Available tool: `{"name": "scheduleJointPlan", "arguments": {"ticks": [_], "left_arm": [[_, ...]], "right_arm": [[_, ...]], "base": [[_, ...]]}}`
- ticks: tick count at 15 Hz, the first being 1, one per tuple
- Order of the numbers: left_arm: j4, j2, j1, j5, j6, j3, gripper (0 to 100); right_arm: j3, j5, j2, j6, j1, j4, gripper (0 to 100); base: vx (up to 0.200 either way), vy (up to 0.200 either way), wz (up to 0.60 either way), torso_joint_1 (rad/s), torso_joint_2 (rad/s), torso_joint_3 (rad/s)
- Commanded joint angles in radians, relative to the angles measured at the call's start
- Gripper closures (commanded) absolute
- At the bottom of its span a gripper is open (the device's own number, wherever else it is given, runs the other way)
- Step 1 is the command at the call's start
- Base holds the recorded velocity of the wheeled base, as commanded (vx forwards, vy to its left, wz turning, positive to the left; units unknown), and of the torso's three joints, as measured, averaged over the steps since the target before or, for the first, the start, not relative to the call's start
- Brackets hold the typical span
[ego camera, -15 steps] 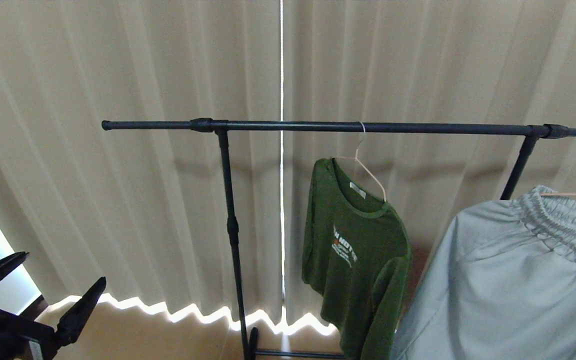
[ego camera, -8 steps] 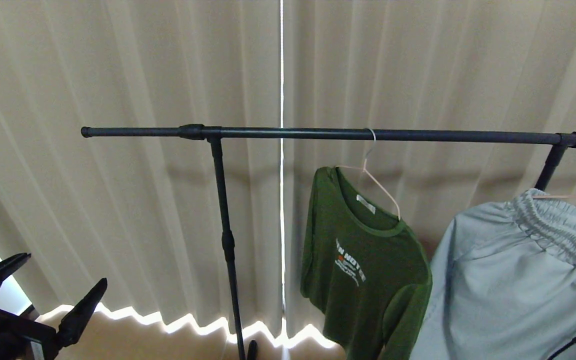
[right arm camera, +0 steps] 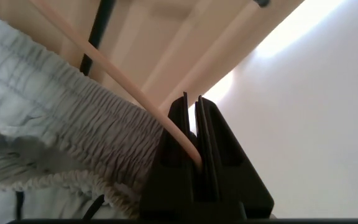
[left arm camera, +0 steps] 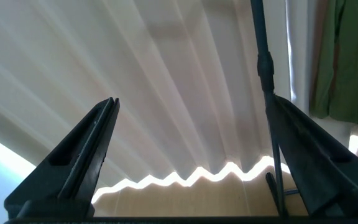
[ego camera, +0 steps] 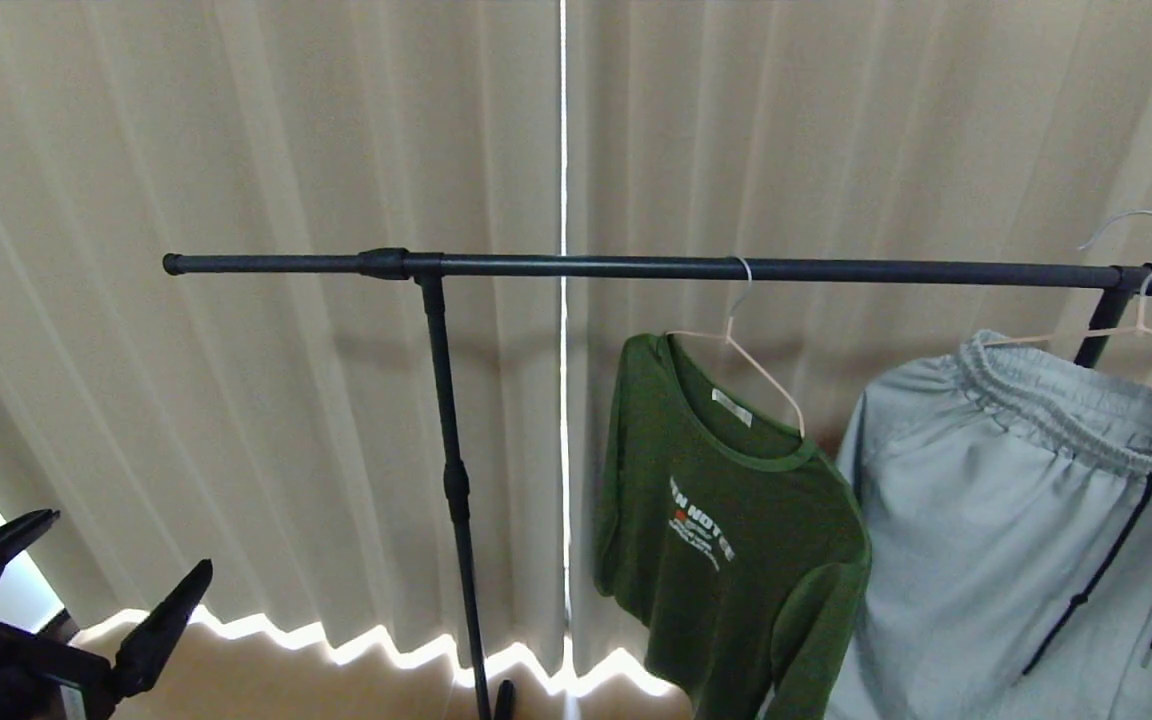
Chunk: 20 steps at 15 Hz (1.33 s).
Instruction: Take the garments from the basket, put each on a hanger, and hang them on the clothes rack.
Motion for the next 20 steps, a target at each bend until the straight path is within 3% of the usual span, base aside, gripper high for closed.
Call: {"name": "scheduleJointPlan", "arguments": {"ticks": [1,9,20], "left_arm": [[0.001,0.001,0.0,0.001,0.001,0.001,0],[0.001,-0.002,0.0,0.002,0.004,0.004,0],[0.003,-0.002,0.0,0.002,0.004,0.013,0]], "right_arm": [[-0.087,-0.021,0.168,0.0,0.021,-0.017,100],[-0.202,-0.08,0.318,0.0,0.047,-0.018,100],[-0.212,-0.092,0.395,-0.003,0.14,-0.101,100]], "base": [[0.0,0.0,0.0,0.0,0.0,0.0],[0.0,0.0,0.0,0.0,0.0,0.0],[0.0,0.0,0.0,0.0,0.0,0.0]]}}
